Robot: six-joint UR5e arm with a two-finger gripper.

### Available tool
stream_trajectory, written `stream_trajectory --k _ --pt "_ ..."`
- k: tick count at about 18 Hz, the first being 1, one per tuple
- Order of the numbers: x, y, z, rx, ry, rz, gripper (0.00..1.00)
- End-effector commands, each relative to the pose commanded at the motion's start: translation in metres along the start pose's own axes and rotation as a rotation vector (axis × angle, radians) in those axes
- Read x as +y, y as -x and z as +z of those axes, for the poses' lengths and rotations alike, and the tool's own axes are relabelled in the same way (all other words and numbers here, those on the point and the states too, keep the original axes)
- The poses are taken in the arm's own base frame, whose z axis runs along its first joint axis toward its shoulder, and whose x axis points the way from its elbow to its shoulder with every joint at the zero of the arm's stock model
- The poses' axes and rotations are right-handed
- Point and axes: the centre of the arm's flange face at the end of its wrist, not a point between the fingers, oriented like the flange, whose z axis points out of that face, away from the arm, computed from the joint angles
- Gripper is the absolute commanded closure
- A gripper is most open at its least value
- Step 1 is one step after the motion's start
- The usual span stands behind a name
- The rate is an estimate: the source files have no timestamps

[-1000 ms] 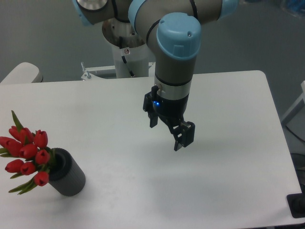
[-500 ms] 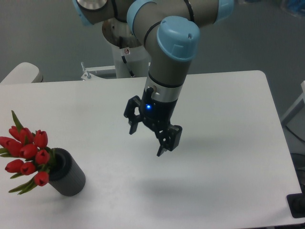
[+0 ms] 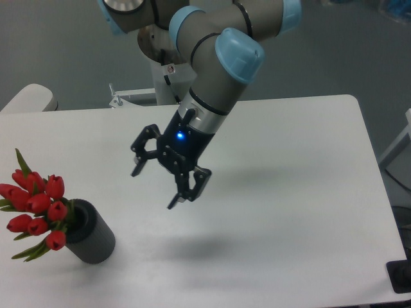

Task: Pick up the flowers from the vase
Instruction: 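Open the gripper and move it toward the tulip stems above the vase, then lower the open gripper around the tulip stems at the vase rim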

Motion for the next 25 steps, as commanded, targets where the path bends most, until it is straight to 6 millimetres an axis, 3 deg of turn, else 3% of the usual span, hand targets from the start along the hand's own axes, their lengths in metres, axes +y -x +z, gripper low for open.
stream_trajectory --k 5,12,18,25 --pt "0.001 -0.011 0.009 0.020 0.000 0.005 0.00" --pt "-0.002 -0.039 0.060 0.075 0.003 0.096 0.00" --pt "0.006 -0.046 0.101 0.095 -0.003 0.147 0.00" --pt "0.012 -0.047 0.126 0.135 -0.013 0.142 0.00"
